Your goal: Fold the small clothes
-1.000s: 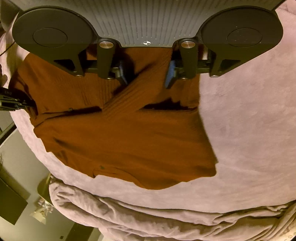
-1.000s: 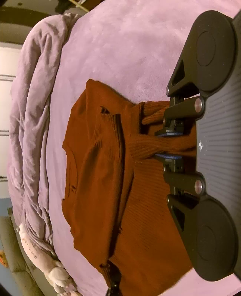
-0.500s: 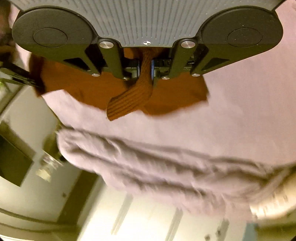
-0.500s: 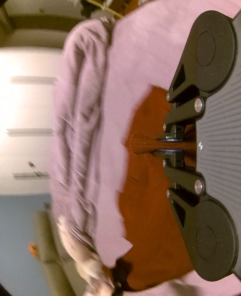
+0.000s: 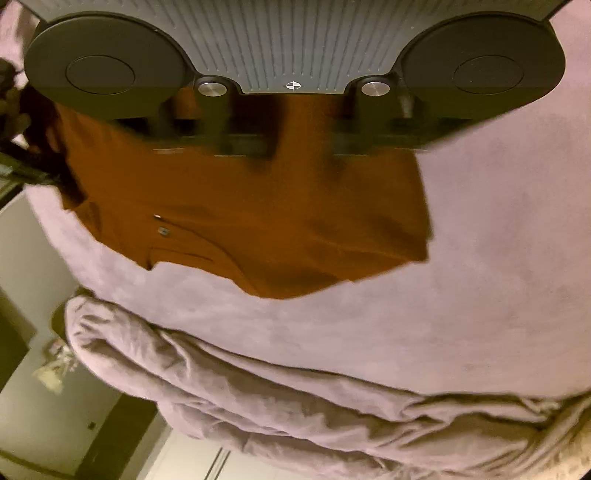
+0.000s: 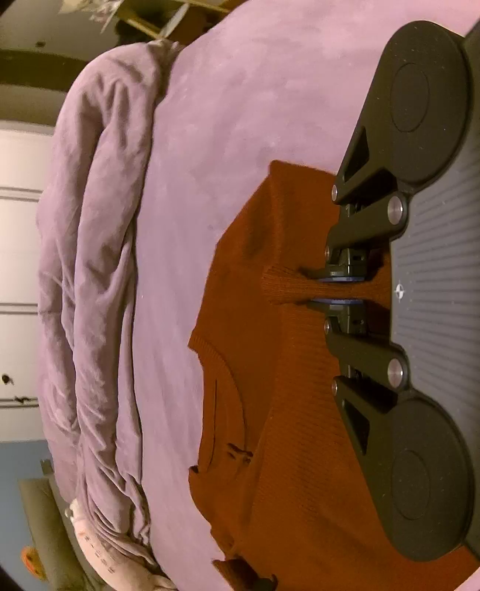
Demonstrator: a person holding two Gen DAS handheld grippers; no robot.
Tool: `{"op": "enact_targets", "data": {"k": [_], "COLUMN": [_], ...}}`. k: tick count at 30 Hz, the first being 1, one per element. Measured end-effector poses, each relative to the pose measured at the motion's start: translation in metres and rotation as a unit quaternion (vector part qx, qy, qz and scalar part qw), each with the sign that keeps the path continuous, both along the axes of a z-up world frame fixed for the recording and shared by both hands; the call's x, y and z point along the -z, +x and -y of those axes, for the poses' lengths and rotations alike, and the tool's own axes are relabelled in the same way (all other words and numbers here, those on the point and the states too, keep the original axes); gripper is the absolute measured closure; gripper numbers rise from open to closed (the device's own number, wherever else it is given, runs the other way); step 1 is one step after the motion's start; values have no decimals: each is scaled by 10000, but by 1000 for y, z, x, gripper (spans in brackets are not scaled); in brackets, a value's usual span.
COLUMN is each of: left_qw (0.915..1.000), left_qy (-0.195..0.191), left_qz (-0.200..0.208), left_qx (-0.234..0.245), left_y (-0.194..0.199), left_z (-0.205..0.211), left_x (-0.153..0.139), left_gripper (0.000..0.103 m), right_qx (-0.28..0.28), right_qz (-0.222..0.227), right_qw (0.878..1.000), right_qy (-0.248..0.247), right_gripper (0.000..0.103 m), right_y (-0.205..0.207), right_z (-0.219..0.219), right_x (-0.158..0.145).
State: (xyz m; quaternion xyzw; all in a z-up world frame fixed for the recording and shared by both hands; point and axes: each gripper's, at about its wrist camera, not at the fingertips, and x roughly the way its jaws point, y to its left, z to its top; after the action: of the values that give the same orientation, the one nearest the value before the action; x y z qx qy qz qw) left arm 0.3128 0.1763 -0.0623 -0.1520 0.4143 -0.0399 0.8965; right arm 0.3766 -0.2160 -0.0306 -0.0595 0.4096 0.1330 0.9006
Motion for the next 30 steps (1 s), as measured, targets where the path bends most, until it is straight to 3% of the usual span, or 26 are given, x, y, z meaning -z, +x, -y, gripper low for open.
{"op": "enact_targets", "data": {"k": [4,7,9,11,12,14,16,18,21,24,26,28,30], "left_qw": [9974,9912,9867,9778,9755,9802,9839,9834,9876,9904,9881,9794,9821], "left_qy": [143,475,814,1496,1676,1470,1134,987,815,755,1116,1681,1489], "left_qz": [623,1014,1065,788,548,324,572,839,926,717,512,778,760], "left_qx": [-337,-711,-918,-1237,-1312,-1283,-1254,-1268,-973,-914,-926,-798,-866], "left_y": [7,26,42,54,57,47,28,18,23,38,47,45,46], "left_z": [-3,0,5,12,12,8,9,20,48,66,72,79,70], "left_x": [-35,-51,-46,-31,-23,-17,-18,-20,-16,1,21,32,33], "left_gripper": [91,90,80,52,47,45,35,29,22,17,13,7,6], "right_qx": [-27,198,385,578,652,802,768,506,-477,-1613,-2119,-2227,-2088], "right_qz": [732,1184,1351,1427,1410,1244,1287,1373,1394,1672,1687,1911,2054], "right_qw": [9971,9914,9881,9849,9828,9812,9842,9870,9877,9688,9578,9462,9405], "right_qy": [-226,-512,-628,-793,-1002,-1242,-938,-668,-518,-867,-966,-1362,-1721], "right_gripper": [97,97,97,96,94,93,93,92,92,91,91,91,91], "right_y": [8,31,50,68,76,80,67,46,18,-9,-21,-26,-22], "right_z": [-10,-18,-19,-23,-26,-28,-26,-34,-72,-118,-138,-145,-137], "right_x": [-23,-34,-34,-25,-16,-4,-5,-8,-4,7,17,30,39]}}
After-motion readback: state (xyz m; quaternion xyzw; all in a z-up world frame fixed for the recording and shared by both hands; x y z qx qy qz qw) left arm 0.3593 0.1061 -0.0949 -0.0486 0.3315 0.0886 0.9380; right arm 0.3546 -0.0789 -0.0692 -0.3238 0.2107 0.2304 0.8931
